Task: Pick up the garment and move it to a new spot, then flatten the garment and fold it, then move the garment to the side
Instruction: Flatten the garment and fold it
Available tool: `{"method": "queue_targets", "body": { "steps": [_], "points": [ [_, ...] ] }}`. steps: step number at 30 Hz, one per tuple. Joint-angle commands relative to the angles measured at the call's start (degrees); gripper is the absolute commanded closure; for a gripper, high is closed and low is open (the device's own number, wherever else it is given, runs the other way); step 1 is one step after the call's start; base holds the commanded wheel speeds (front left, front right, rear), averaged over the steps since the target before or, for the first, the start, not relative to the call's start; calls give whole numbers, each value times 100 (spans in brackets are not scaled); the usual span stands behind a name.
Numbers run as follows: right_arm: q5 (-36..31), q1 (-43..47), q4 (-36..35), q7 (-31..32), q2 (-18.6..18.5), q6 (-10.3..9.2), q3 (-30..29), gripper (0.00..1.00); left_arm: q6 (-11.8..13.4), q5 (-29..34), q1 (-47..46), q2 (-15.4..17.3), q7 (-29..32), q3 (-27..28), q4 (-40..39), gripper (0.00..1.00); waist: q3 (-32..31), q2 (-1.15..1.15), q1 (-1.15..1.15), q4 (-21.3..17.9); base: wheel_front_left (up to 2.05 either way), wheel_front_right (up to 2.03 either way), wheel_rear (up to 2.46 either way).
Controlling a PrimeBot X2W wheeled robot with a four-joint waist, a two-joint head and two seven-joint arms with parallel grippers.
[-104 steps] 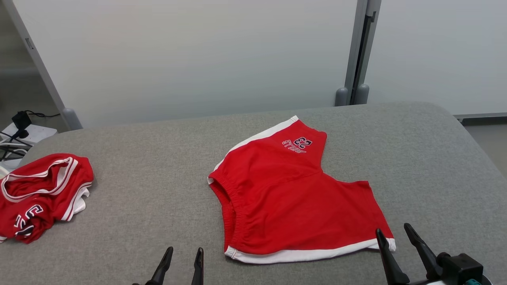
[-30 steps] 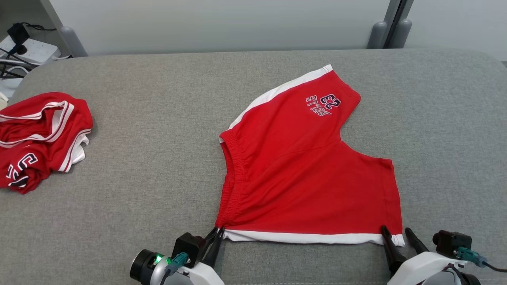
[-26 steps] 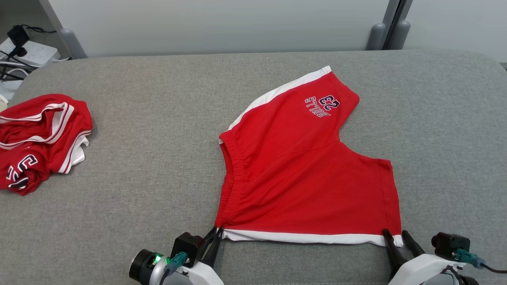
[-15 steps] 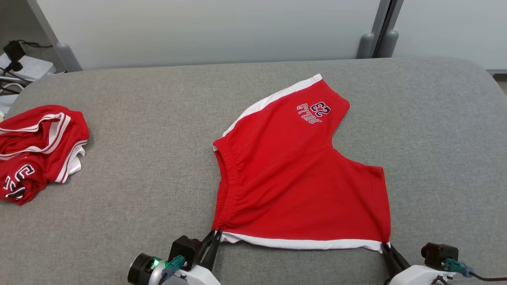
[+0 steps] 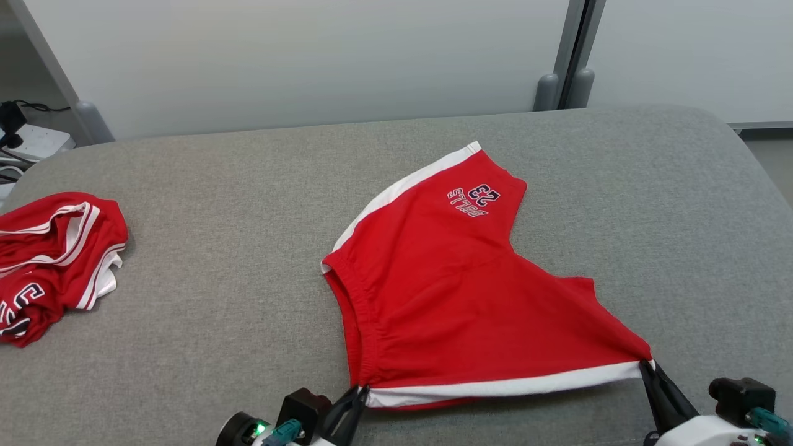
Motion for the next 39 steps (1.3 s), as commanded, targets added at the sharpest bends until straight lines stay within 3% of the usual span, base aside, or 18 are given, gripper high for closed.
{"method": "queue_targets", "body": {
  "steps": [1,7,13,19,25,31,39],
  "points": [
    [-21,49,-220,-35,-163,-1,65,100,-50,-97,-27,61,91,138,-297,100,-30,0,0,-23,0,0,0],
    [-21,591,-930,149,-484,-1,-207,100,-138,-461,571,290,1007,56,-1685,100,-70,0,0,-80,0,0,0],
    [-72,1263,-1956,719,-759,-1,-523,100,-109,-1040,1222,464,2033,55,-3092,100,-124,0,0,-130,0,0,0],
    [-115,1233,-2295,1051,-535,-1,-998,100,-132,-1954,1447,214,2377,219,-3699,100,-147,0,0,-100,0,0,0],
    [-361,216,-1599,1138,-248,-1,-1100,100,-289,-3092,943,-112,2251,344,-3154,100,8,0,0,59,0,0,0],
    [-557,-1005,-650,1082,-240,-1,-933,100,-325,-4094,163,-204,1959,424,-2507,100,286,0,0,258,0,0,0],
    [-696,-2994,1039,709,-288,-1,-514,100,36,-6248,-1110,-211,1569,-136,-1715,100,913,0,0,731,0,0,0]
  ]
}}
